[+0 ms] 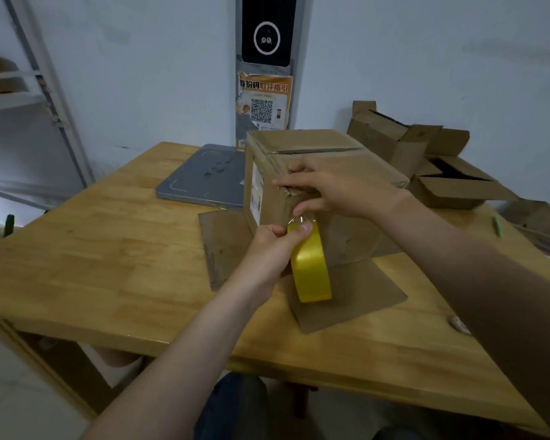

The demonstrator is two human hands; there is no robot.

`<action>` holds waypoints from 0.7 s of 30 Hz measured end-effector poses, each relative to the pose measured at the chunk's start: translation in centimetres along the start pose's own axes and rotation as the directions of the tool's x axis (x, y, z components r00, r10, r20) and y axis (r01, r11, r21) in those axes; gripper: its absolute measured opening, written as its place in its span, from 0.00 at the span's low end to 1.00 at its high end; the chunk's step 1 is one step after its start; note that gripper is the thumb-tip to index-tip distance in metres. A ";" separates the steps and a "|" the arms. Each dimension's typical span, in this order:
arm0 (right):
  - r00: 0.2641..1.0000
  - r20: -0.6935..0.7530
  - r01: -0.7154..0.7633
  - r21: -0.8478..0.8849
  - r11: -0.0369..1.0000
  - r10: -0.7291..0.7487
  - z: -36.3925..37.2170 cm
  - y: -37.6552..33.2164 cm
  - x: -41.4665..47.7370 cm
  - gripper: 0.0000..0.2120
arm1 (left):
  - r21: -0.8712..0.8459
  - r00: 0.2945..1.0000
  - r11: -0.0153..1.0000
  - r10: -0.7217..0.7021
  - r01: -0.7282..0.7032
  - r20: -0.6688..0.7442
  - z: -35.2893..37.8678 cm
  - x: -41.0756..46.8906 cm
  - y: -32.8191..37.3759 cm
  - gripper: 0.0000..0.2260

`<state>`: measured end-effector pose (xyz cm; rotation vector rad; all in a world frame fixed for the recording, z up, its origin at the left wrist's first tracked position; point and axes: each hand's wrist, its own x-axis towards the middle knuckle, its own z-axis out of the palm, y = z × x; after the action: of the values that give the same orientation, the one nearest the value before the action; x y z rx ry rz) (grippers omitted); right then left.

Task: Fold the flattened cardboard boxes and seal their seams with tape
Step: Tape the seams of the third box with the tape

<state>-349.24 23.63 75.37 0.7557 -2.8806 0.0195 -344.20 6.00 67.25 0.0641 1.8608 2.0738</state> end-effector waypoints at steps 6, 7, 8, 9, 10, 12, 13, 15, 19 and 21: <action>0.999 -0.032 -0.011 -0.081 0.997 0.008 0.2 -0.5 -0.5 0.28 | -0.251 0.999 0.967 -0.031 0.036 0.027 0.8 -0.2 -0.1 0.19; 0.999 -0.040 -0.013 -0.110 0.994 0.008 0.2 -0.6 -0.6 0.28 | -0.261 0.999 0.965 -0.031 0.037 0.026 0.8 -0.2 -0.2 0.15; 0.999 -0.043 -0.017 -0.130 0.991 0.011 0.2 -0.8 -0.7 0.28 | -0.273 0.999 0.962 -0.029 0.034 0.025 0.8 -0.2 -0.3 0.11; 0.999 -0.043 -0.022 -0.138 0.990 0.016 0.2 -0.9 -0.8 0.27 | -0.291 0.999 0.956 -0.025 0.032 0.025 0.8 -0.3 -0.4 0.09; 0.999 -0.044 -0.023 -0.138 0.990 0.017 0.2 -1.0 -0.8 0.27 | -0.314 0.999 0.949 -0.026 0.034 0.029 0.9 -0.4 -0.5 0.08; 0.999 -0.045 -0.019 -0.133 0.991 0.013 0.1 -1.1 -0.9 0.26 | -0.346 0.999 0.937 -0.038 0.043 0.021 0.9 -0.5 -0.5 0.11; 0.999 -0.042 -0.017 -0.136 0.990 0.012 0.1 -1.2 -0.9 0.26 | -0.349 0.999 0.936 -0.046 0.048 0.016 0.9 -0.5 -0.5 0.12; 0.999 -0.028 -0.020 -0.148 0.989 0.016 0.1 -1.3 -1.0 0.26 | -0.337 0.997 0.939 -0.070 0.073 0.021 0.9 -0.5 -0.5 0.14; 0.999 -0.042 -0.019 -0.153 0.988 0.013 0.1 -1.4 -1.0 0.26 | -0.362 0.990 0.922 -0.137 0.139 0.032 1.2 -0.6 -1.4 0.21; 0.998 -0.057 -0.018 -0.149 0.989 0.009 0.2 -1.3 -1.2 0.28 | -0.380 0.990 0.914 -0.140 0.139 0.024 1.2 -0.5 -1.6 0.25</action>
<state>-347.62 23.00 74.93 0.6960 -2.7956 -0.1688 -343.04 7.13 65.96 -0.1666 1.3847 2.2906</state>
